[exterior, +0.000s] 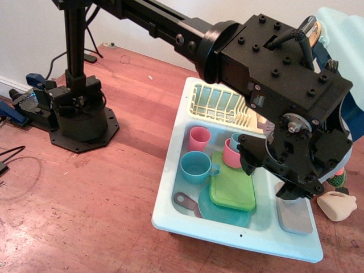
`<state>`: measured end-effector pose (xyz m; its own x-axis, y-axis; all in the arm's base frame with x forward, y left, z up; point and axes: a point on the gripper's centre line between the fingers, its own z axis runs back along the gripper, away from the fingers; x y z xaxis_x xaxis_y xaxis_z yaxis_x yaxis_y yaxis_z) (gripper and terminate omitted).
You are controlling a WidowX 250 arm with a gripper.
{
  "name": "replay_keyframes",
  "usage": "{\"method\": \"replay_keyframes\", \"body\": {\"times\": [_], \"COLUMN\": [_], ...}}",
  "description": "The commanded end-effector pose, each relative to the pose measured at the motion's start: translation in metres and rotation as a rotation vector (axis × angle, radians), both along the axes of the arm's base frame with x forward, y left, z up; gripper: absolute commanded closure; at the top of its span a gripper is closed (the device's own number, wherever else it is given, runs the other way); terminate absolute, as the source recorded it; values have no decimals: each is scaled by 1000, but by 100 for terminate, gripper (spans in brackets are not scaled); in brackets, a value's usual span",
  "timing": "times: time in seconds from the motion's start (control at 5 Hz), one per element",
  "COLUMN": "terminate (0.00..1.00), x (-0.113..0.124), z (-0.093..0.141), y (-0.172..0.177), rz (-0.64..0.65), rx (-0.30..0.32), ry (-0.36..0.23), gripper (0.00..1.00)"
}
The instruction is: Turn lever vertical to front
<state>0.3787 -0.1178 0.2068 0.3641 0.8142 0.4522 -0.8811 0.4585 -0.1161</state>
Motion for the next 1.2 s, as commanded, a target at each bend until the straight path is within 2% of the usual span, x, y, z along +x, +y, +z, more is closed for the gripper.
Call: {"method": "replay_keyframes", "body": {"times": [0.0,0.4,1.0], "terminate": [0,0,0], "x": [0,4,37], "z": [0,-1,-11], "y": [0,12,29], "rz": [0,5,36], "rx": [0,7,43], "ry": [0,-2,-128], "gripper": [0,0,0]}}
